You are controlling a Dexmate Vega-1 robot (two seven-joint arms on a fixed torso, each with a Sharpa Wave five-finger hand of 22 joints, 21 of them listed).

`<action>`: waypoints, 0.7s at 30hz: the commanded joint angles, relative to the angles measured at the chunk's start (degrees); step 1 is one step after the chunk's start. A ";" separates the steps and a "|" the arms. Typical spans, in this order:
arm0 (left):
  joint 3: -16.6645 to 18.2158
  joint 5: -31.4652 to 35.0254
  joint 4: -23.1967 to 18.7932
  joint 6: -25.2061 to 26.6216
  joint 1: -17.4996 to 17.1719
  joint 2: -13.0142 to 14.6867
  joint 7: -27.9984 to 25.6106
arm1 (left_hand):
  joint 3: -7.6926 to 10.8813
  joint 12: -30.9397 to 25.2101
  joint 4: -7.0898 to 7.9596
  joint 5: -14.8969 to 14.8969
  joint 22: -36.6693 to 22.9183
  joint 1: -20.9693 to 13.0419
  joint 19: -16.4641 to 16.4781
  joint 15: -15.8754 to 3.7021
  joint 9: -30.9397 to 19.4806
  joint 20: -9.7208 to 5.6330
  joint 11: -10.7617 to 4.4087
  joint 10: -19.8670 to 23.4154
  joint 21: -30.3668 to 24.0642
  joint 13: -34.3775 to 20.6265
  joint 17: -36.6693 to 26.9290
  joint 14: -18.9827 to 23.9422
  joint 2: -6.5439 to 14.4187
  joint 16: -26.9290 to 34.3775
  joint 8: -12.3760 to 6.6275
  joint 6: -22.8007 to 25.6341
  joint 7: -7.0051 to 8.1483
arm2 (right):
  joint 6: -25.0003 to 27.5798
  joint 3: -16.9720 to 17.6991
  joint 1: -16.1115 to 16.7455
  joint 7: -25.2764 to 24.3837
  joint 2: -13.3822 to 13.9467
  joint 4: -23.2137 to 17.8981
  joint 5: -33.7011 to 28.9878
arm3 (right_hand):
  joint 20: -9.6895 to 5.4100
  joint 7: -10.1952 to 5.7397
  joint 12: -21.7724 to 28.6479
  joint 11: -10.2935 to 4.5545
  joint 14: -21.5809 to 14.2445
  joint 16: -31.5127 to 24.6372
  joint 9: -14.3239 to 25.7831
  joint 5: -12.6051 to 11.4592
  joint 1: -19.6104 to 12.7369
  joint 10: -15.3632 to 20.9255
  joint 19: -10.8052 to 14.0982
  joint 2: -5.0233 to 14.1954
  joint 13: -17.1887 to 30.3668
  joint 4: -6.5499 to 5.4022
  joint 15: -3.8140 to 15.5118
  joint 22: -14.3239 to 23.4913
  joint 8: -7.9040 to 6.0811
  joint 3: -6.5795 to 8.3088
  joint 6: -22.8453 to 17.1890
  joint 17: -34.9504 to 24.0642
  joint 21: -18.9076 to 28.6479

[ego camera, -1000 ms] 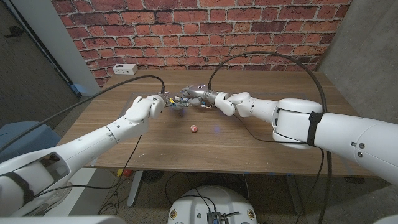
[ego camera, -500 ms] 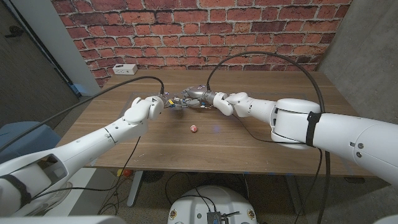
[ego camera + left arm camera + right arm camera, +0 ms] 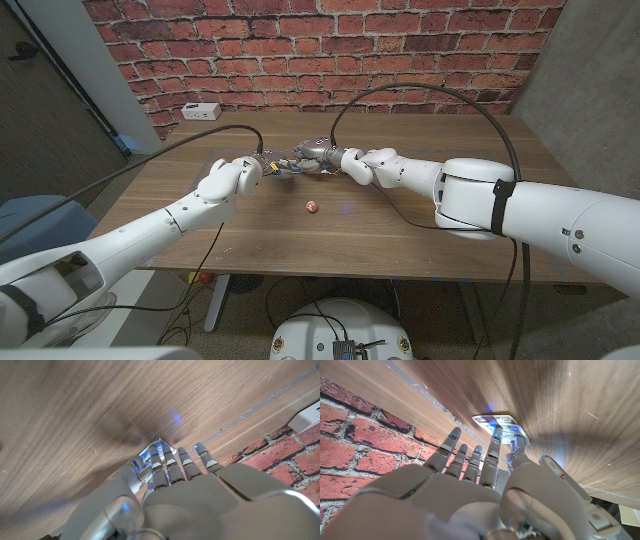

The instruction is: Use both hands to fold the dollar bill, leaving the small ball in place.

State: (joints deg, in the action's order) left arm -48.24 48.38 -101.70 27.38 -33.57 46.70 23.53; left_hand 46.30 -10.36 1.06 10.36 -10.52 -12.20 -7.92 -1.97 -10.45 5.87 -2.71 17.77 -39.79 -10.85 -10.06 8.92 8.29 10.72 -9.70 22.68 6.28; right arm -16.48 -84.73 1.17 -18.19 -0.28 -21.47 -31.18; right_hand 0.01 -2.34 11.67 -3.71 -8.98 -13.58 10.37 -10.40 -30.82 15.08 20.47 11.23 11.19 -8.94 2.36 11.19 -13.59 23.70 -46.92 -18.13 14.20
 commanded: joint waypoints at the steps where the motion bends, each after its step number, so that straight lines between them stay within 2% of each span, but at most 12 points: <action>1: 0.06 2.73 -0.48 1.31 -0.18 -0.01 0.08 | -1.06 -0.01 0.10 -0.11 -0.15 1.16 -2.03 0.29 -0.06 0.03 -0.16 -2.40 0.90 -0.25 -0.41 -2.41 -0.21 -0.50 0.33 -3.18 0.77 | 0.19 -0.52 -0.16 1.74 -0.46 0.36 -0.03 | -0.54 0.09 0.33 -0.04 -0.60 -0.20 0.20 -0.46 0.16 0.80 0.19 0.14 -0.06 0.41 3.20 0.10 -0.21 0.76 -1.13 0.09 0.34; 2: -0.38 3.68 -0.31 1.78 0.17 -0.19 0.83 | -1.42 -0.01 0.13 -0.09 -0.17 1.60 -2.58 0.42 -0.06 0.09 -1.96 -3.57 1.23 -0.28 -0.44 -3.23 -0.26 -0.48 0.35 -4.89 0.65 | 0.33 -0.48 -0.19 2.04 -0.51 0.39 0.14 | -0.64 0.12 0.38 -0.03 -0.64 -0.22 0.19 -0.47 0.15 0.95 0.31 0.18 -0.07 0.47 3.25 0.10 -0.18 0.82 -1.19 0.10 0.39; 4: -0.84 4.81 0.26 2.32 0.61 -0.68 1.41 | -2.29 -0.21 0.00 -0.07 -0.20 2.76 -4.02 1.03 0.00 -0.05 -1.36 -5.76 2.07 -0.35 -0.42 -5.10 -1.09 -0.45 0.55 -11.13 0.98 | 0.51 -0.60 -0.23 2.11 -0.51 0.40 0.20 | -0.71 0.10 0.37 -0.02 -0.71 -0.22 0.18 -0.52 -0.01 1.00 0.37 0.20 -0.07 0.73 3.28 0.10 -0.09 1.02 -1.23 0.17 0.42; 5: -1.01 5.05 0.58 2.56 0.98 -0.98 2.22 | -2.50 -0.10 -0.09 -0.04 -0.22 3.14 -4.35 1.17 0.00 -0.08 -1.33 -6.92 2.31 -0.36 -0.38 -5.73 -1.37 -0.49 0.27 -12.18 0.86 | 0.50 -0.59 -0.25 2.23 -0.49 0.41 0.31 | -0.75 0.11 0.37 0.01 -0.75 -0.23 0.18 -0.53 -0.05 1.04 0.41 0.20 -0.07 0.80 3.28 0.10 -0.07 1.07 -1.26 0.19 0.44; 9: -1.52 5.24 1.99 1.96 2.12 -1.86 3.49 | -3.12 -0.10 0.00 -0.14 -0.25 4.00 -5.19 2.00 0.00 0.07 -0.76 -8.23 2.78 -0.38 -0.43 -7.19 -2.01 -0.63 -0.07 -12.84 0.86 | 0.85 -0.58 -0.28 2.61 -0.53 0.47 0.72 | -0.76 0.23 0.41 0.31 -0.96 -0.27 0.16 -0.59 -0.33 1.25 0.56 0.16 -0.08 1.27 3.37 0.09 0.09 1.38 -1.41 0.33 0.51; 12: -2.12 5.44 3.31 1.90 3.22 -2.76 4.95 | -3.33 -0.24 0.10 -0.16 -0.26 4.37 -5.37 2.00 0.00 0.09 -1.59 -8.38 2.90 -0.38 -0.45 -7.61 -2.19 -0.62 -0.18 -12.99 0.96 | 1.43 -0.59 -0.33 3.14 -0.69 0.54 1.15 | -0.80 0.24 0.43 0.18 -1.21 -0.39 0.15 -0.61 -0.38 1.42 0.63 0.20 -0.09 1.43 3.54 0.08 0.22 1.53 -1.46 0.35 0.55; 17: -2.95 4.85 5.87 1.61 4.96 -4.05 6.96 | -3.86 -0.76 0.74 -0.19 -0.29 5.73 -6.14 1.61 0.04 0.08 -3.18 -8.30 3.43 -0.33 -0.55 -9.23 -2.25 -0.55 -0.73 -12.44 -1.29 | 1.82 -0.63 -0.41 3.56 -0.77 0.61 1.98 | -0.80 0.32 0.47 0.22 -1.48 -0.50 0.14 -0.62 -0.49 1.65 0.84 0.16 -0.10 1.68 3.67 0.08 0.39 1.71 -1.50 0.40 0.64; 21: -3.34 3.93 7.69 0.76 5.92 -4.79 6.78 | -3.99 -0.83 1.38 -0.17 -0.31 6.45 -6.72 1.45 0.08 0.00 -3.57 -8.40 3.74 -0.29 -0.68 -10.24 -1.83 -0.57 -0.80 -12.28 -1.31 | 3.40 -0.77 -0.48 4.79 -1.23 0.74 2.71 | -0.79 0.30 0.52 0.40 -1.71 -0.61 0.13 -0.62 -0.56 1.89 1.07 0.14 -0.11 1.87 3.73 0.08 0.55 1.85 -1.49 0.44 0.75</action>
State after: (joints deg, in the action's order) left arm -50.21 52.81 -97.98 29.01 -30.32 43.93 28.16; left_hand 42.40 -10.63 1.97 10.36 -10.52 -6.63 -9.55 -0.61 -10.39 6.03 -5.61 9.35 -36.33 -11.08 -10.55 -0.34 6.05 10.16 -9.98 10.43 5.38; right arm -15.21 -85.24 0.87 -15.26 -0.93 -20.98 -29.97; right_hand -0.51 -2.04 11.91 -3.28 -10.04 -13.80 10.37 -10.63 -30.85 16.49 20.99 11.25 10.92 -7.34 2.35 11.19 -13.20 25.30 -47.82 -17.53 14.64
